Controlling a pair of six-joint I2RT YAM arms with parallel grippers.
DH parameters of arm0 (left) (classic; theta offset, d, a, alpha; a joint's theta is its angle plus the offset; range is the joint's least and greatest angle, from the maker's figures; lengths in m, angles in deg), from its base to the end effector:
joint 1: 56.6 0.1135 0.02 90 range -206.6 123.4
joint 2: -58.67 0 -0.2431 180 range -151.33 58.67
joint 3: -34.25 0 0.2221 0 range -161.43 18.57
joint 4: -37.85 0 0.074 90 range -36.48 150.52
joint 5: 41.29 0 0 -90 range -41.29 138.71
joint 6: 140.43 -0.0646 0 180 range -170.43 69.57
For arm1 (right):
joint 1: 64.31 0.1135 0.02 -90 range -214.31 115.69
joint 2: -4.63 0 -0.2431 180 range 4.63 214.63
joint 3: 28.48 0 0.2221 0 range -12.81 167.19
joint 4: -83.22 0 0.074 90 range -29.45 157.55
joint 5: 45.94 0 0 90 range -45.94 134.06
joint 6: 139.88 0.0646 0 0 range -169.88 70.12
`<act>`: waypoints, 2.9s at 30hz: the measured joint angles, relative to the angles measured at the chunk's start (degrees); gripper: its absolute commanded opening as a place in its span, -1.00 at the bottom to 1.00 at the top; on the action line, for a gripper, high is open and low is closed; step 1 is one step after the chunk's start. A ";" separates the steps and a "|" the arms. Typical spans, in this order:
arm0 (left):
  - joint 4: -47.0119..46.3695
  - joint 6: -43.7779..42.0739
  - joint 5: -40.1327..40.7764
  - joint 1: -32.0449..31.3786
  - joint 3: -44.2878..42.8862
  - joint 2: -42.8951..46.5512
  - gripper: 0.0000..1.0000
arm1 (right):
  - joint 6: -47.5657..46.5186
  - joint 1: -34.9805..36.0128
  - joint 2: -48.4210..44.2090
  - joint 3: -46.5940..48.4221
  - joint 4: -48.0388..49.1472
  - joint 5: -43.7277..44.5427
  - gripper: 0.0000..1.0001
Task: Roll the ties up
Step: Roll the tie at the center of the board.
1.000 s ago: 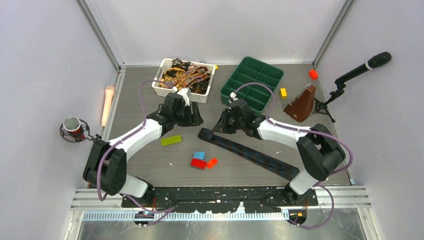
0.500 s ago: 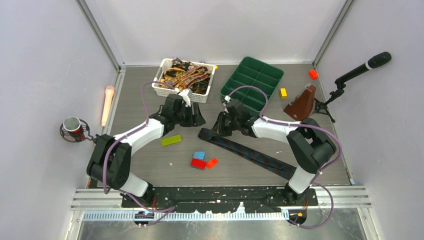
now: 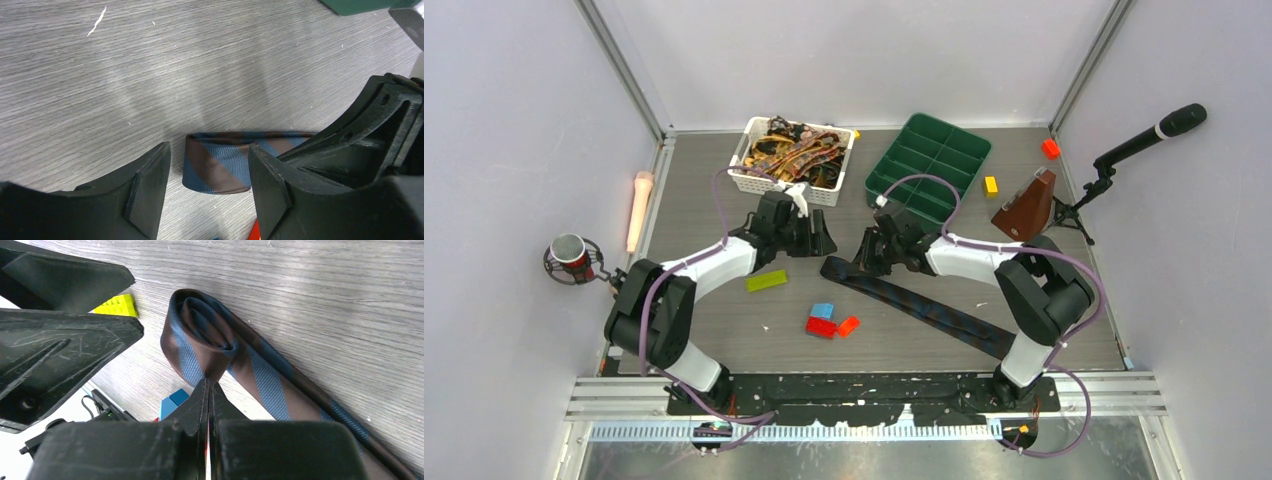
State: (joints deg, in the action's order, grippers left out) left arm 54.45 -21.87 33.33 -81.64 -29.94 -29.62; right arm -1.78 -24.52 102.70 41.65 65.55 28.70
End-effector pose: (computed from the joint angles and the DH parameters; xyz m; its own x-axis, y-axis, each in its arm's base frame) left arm 0.2816 -0.1505 0.1769 -0.8011 -0.1345 -0.5832 0.2360 0.8245 -0.5144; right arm 0.2547 0.2344 0.1527 -0.9320 0.1578 -0.3263 -0.0985 0.7560 0.6471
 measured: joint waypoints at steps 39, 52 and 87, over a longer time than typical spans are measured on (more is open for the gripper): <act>-3.48 1.03 -3.13 0.42 2.05 -2.25 0.20 | -0.94 0.00 4.07 3.89 -2.36 1.79 -1.00; -3.78 0.98 -6.84 0.42 2.05 -4.22 0.24 | -0.76 0.00 3.80 2.32 -2.71 3.17 -1.00; 1.31 2.58 -13.31 0.07 -0.13 -8.96 0.10 | -0.57 0.00 3.80 2.32 -2.84 3.50 -1.00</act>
State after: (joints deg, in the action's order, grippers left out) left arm 55.76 -19.29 20.02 -81.57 -30.07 -38.58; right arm -2.35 -24.52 106.50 43.97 62.71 32.20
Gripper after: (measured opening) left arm 0.560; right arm 0.032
